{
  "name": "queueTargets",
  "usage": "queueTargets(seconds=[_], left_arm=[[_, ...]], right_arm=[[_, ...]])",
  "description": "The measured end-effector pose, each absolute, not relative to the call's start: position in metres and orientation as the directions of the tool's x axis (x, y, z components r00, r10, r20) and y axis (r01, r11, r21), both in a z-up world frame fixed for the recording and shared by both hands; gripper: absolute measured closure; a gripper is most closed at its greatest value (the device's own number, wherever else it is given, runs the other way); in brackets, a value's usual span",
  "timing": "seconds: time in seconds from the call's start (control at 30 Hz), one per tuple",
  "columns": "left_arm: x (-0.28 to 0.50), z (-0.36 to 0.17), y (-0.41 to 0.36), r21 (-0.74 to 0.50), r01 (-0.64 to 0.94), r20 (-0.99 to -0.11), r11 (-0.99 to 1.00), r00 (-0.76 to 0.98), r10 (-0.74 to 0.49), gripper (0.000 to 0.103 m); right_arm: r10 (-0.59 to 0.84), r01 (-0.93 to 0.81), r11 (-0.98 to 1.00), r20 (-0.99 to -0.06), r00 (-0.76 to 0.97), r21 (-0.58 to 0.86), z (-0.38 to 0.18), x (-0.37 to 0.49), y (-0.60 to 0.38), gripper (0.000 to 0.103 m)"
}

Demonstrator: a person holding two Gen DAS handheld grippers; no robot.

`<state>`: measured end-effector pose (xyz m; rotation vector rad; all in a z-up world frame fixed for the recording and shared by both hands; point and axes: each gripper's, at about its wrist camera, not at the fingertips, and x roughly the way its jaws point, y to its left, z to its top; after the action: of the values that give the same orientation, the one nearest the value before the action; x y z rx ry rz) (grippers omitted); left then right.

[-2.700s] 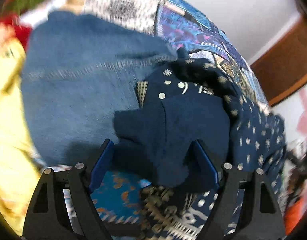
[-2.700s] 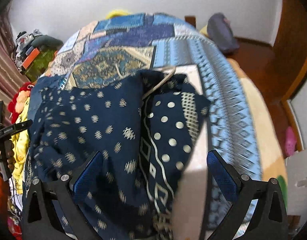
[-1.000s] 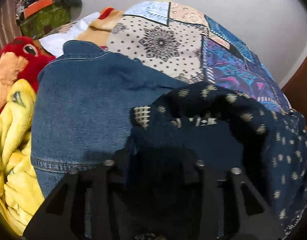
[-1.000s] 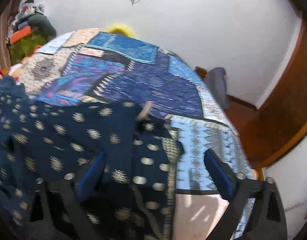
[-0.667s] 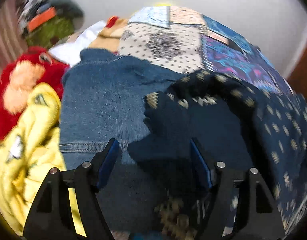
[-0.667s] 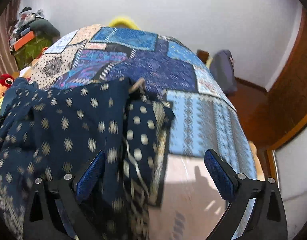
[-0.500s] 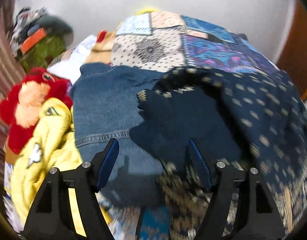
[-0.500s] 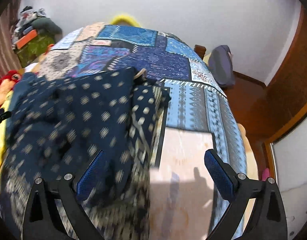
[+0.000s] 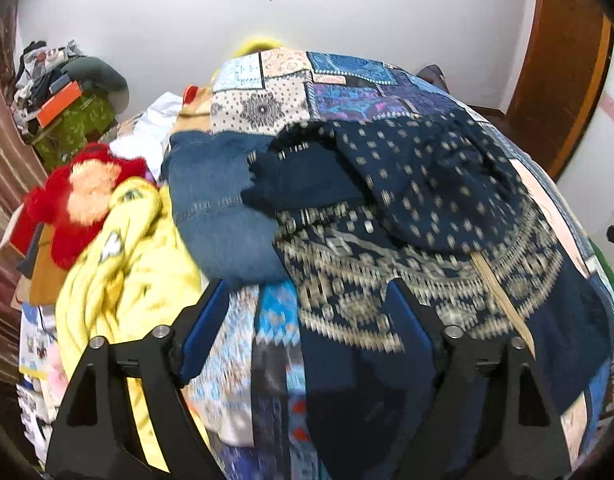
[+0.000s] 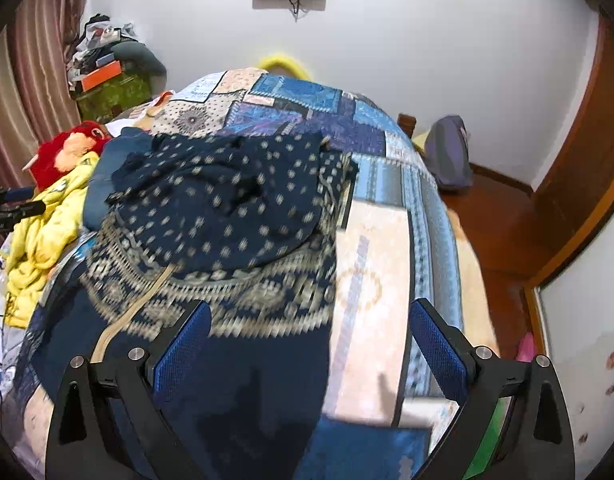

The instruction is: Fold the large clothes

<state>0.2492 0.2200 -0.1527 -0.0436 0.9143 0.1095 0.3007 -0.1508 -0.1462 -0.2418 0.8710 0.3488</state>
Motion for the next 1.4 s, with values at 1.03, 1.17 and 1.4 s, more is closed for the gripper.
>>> queueTargets(seconds=[1.03, 1.17, 1.4], left_arm=[[0.15, -0.286, 0.185, -0.424, -0.12, -0.842, 0.898, 0.418, -0.342, 0.066], [0.158, -0.266, 0.176, -0.34, -0.095, -0.851, 0.936, 0.455, -0.263, 0.087], [0.168, -0.206, 0.188, -0.303, -0.066, -0.776, 0.951, 0.596, -0.206, 0.089]], right_arm=[[0.407, -0.418, 0.87, -0.86, 0.307, 0.262, -0.231, 0.221, -0.171, 0.073], [0.446, -0.423, 0.856, -0.839, 0.311, 0.298, -0.223, 0.224, -0.171, 0.089], [0.524, -0.47, 0.814, -0.78, 0.341, 0.341, -0.189, 0.239, -0.163, 0.09]])
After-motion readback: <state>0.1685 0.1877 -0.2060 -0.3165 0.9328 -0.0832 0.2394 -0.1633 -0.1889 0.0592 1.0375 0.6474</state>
